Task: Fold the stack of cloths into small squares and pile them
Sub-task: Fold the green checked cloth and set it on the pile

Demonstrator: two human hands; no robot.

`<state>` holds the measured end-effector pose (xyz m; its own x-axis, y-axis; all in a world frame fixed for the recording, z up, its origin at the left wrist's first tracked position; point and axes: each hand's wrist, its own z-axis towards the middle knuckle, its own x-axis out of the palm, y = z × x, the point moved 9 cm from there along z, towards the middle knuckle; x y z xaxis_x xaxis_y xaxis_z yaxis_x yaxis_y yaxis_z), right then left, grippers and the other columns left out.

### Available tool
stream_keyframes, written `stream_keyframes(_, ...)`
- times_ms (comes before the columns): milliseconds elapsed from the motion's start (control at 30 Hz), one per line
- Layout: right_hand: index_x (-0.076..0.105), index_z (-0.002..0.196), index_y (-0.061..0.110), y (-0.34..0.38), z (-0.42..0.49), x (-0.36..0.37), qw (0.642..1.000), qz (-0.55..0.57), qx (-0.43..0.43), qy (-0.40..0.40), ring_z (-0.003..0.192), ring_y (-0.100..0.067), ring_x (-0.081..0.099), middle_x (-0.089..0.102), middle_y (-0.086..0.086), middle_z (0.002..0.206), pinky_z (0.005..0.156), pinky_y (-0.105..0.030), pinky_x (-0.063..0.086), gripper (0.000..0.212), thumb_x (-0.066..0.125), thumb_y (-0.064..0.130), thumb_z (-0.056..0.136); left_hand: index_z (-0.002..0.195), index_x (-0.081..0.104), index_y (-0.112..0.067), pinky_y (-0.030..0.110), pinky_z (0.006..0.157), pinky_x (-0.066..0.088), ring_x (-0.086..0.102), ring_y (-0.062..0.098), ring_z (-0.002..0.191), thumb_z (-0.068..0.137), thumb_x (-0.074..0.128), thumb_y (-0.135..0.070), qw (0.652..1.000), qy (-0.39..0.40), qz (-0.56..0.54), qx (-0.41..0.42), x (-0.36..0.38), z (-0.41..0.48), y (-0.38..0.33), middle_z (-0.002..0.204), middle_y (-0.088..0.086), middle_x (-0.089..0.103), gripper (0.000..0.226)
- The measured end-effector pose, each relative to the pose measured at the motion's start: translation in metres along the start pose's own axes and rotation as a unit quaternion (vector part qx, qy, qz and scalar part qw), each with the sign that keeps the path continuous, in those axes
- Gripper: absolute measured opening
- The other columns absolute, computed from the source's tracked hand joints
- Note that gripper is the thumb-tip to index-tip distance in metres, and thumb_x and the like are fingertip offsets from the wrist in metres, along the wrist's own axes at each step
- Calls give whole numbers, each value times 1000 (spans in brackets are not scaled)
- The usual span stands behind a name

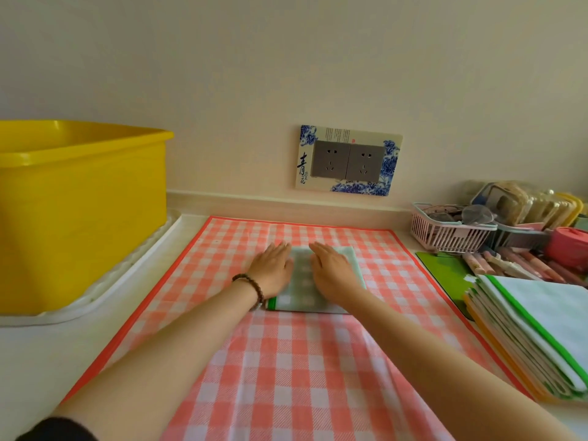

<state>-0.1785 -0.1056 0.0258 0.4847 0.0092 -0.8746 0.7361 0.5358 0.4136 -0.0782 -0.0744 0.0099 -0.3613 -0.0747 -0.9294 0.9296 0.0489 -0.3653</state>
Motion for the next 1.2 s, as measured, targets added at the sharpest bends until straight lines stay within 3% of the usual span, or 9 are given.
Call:
stream_keyframes(267, 17, 149, 15, 0, 13, 36, 990, -119, -14, 68, 146, -17, 8, 13, -1, 158, 117, -39, 1, 48, 19, 24, 102, 151, 3, -16, 35, 119, 2, -4, 15, 146, 102, 12, -30, 998, 9, 63, -8, 22, 11, 13, 159, 0, -2, 52)
stream_keyframes(500, 7, 151, 17, -15, 11, 46, 984, -127, -3, 124, 146, -13, 1, 2, 1, 159, 117, -35, -2, 53, 14, 35, 102, 151, 1, -15, 35, 119, 1, -5, 14, 146, 101, 13, -30, 996, 25, 81, -11, 25, 14, 14, 159, -1, -4, 53)
stream_keyframes(700, 3, 151, 16, -50, 3, 26, 980, -144, 48, 126, 146, -13, -3, -1, -1, 159, 117, -32, -4, 59, 13, 45, 100, 151, -2, -15, 36, 119, 1, -7, 15, 145, 101, 9, -30, 996, 36, 80, -11, 25, 10, 14, 159, 0, -7, 53)
stream_keyframes(967, 1, 150, 8, -66, -6, -1, 982, -101, 124, 104, 146, -22, 2, -3, -9, 159, 118, -36, 1, 60, 15, 39, 101, 151, -2, -16, 35, 119, -1, -7, 17, 146, 101, 10, -30, 997, 31, 69, -14, 25, 8, 13, 158, 1, -9, 53)
stream_keyframes(1067, 0, 150, 8, -35, -12, -4, 988, -101, 74, 93, 146, -18, -4, -5, -7, 158, 118, -34, -2, 58, 15, 37, 102, 151, -2, -15, 35, 119, -1, -7, 18, 146, 102, 11, -29, 997, 30, 71, -14, 24, 7, 12, 158, 1, -9, 53)
stream_keyframes(1200, 4, 150, 9, 4, -31, 31, 984, -113, 14, 136, 146, -17, -1, -1, -5, 159, 117, -35, -1, 55, 17, 34, 102, 151, -1, -15, 34, 118, -1, -6, 16, 146, 102, 11, -29, 997, 28, 64, -16, 25, 8, 13, 159, 0, -7, 53)
